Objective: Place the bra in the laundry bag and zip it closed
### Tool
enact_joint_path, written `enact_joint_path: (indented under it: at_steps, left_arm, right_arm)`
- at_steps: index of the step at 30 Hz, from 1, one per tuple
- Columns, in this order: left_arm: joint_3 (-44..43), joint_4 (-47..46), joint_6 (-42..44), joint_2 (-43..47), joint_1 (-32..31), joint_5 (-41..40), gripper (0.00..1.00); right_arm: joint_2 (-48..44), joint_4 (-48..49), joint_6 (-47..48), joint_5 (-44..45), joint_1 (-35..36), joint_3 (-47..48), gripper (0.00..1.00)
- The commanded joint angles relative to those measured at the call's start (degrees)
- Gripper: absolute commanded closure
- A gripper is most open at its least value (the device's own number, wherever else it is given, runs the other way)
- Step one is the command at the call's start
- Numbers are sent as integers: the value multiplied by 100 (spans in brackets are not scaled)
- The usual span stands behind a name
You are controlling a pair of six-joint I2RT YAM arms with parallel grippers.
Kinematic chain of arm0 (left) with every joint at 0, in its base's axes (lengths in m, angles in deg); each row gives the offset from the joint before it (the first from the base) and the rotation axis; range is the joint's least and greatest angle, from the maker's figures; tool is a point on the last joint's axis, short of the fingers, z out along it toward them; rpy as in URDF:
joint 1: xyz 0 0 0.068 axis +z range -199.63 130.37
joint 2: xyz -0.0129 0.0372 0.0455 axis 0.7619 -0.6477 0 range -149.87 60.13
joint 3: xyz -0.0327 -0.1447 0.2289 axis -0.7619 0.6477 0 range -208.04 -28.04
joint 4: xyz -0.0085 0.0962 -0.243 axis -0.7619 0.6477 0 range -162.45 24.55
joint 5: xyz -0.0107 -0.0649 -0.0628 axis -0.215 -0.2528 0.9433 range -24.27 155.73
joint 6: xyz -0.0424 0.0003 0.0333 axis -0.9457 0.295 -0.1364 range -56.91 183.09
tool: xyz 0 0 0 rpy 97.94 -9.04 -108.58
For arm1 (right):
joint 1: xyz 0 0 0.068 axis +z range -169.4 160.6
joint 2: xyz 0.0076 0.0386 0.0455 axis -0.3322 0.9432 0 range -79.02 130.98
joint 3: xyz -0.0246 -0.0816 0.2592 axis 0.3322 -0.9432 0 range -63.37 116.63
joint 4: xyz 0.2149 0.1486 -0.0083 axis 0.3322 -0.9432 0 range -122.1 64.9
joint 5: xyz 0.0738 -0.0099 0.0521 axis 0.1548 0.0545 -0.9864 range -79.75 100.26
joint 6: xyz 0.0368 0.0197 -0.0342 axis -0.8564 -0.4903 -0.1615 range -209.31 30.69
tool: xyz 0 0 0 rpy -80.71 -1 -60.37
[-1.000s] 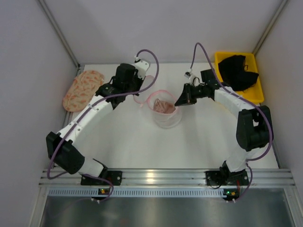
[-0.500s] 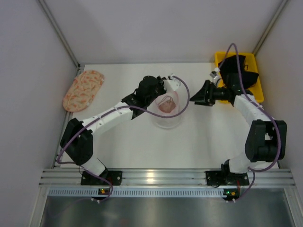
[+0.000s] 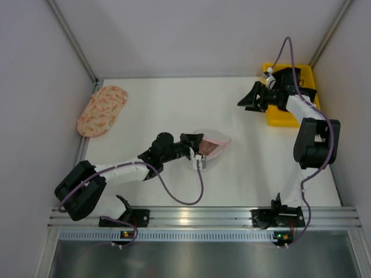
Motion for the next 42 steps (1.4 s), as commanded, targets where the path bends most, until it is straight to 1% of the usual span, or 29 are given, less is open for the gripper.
enact_joint_path:
  at_steps: [1, 2, 3, 6, 8, 9, 11, 13, 16, 17, 18, 20, 24, 26, 27, 28, 29, 30, 32, 33, 35, 36, 38, 39, 41, 42]
  left_arm:
    - [613, -1028, 824, 742, 8, 948, 100]
    - [772, -1047, 948, 849, 8, 1009, 100]
    - [1086, -1038, 1071, 963, 17, 1167, 100]
    - [1475, -1038, 1493, 1271, 25, 1379, 100]
    - [1695, -1038, 1599, 1377, 34, 1370, 100]
    - [1740, -1038, 1643, 1386, 34, 1344, 100]
    - [1898, -1038, 1793, 1439, 69, 1361, 100]
    - [2029, -1038, 1863, 1526, 96, 1449, 100]
    - [2083, -916, 1907, 1632, 140, 1502, 100]
    - [2109, -898, 1907, 1650, 140, 1502, 100]
    - [2135, -872, 1942, 1667, 140, 1520, 100]
    - [2214, -871, 1986, 1685, 148, 1563, 100]
    - [2311, -766, 2100, 1807, 157, 1669, 100]
    - [2346, -608, 2171, 1860, 157, 1687, 100]
    - [2381, -555, 2188, 1895, 157, 1704, 100]
    - [2408, -520, 2232, 1904, 166, 1687, 100]
    - [2417, -520, 2241, 1913, 175, 1687, 100]
    - [2417, -502, 2233, 1887, 175, 1626, 100]
    - [2391, -493, 2241, 1817, 175, 1546, 100]
    - [2373, -502, 2241, 1721, 184, 1459, 100]
    - [2347, -642, 2250, 1606, 210, 1406, 100]
    - [2338, -712, 2250, 1493, 227, 1371, 99]
    - [2259, -801, 2224, 1387, 263, 1248, 97]
    - [2233, -905, 2206, 1299, 271, 1204, 93]
    - [2101, -985, 2066, 1228, 315, 924, 85]
    - [2048, -994, 1935, 1228, 324, 800, 76]
  right_arm:
    - [594, -348, 575, -430, 417, 697, 16]
    - [726, -410, 646, -500, 436, 768, 16]
    - [953, -489, 846, -614, 758, 830, 16]
    - [1384, -1050, 1338, -922, 1032, 1119, 15]
    - [1553, -1707, 1743, -1115, 1138, 1260, 15]
    - [1632, -1929, 2067, -1273, 1235, 1261, 15]
    - [1667, -2455, 2402, -1379, 1332, 1147, 15]
    - [1729, -2773, 2860, -1537, 1481, 989, 15]
    - [1887, -3572, 3580, -1722, 1666, 936, 16]
    - [1940, -3784, 3999, -1766, 1710, 944, 15]
    - [2053, -4203, 4212, -1775, 1780, 962, 15]
    - [2177, -4496, 4678, -1845, 1833, 962, 14]
    - [2607, -5077, 5321, -2012, 1965, 1076, 11]
    - [2739, -5332, 5610, -2178, 2026, 1181, 13]
    - [2844, -5428, 5751, -2258, 2088, 1217, 16]
    - [2880, -5812, 5935, -2328, 2123, 1295, 17]
    - [2924, -6051, 6433, -2433, 2158, 1340, 17]
    - [2994, -6340, 6682, -2487, 2228, 1392, 21]
    - [2916, -6334, 6745, -2653, 2272, 1200, 27]
    - [2890, -6334, 6789, -2698, 2290, 1112, 36]
    - [2863, -6334, 6860, -2803, 2308, 945, 48]
    - [2811, -6326, 6878, -2838, 2334, 918, 61]
    - [2793, -6334, 6860, -2935, 2326, 918, 76]
    - [2723, -6343, 6851, -2979, 2325, 927, 90]
    - [2644, -6343, 6799, -3119, 2308, 892, 95]
    - [2565, -6343, 6773, -3163, 2308, 874, 97]
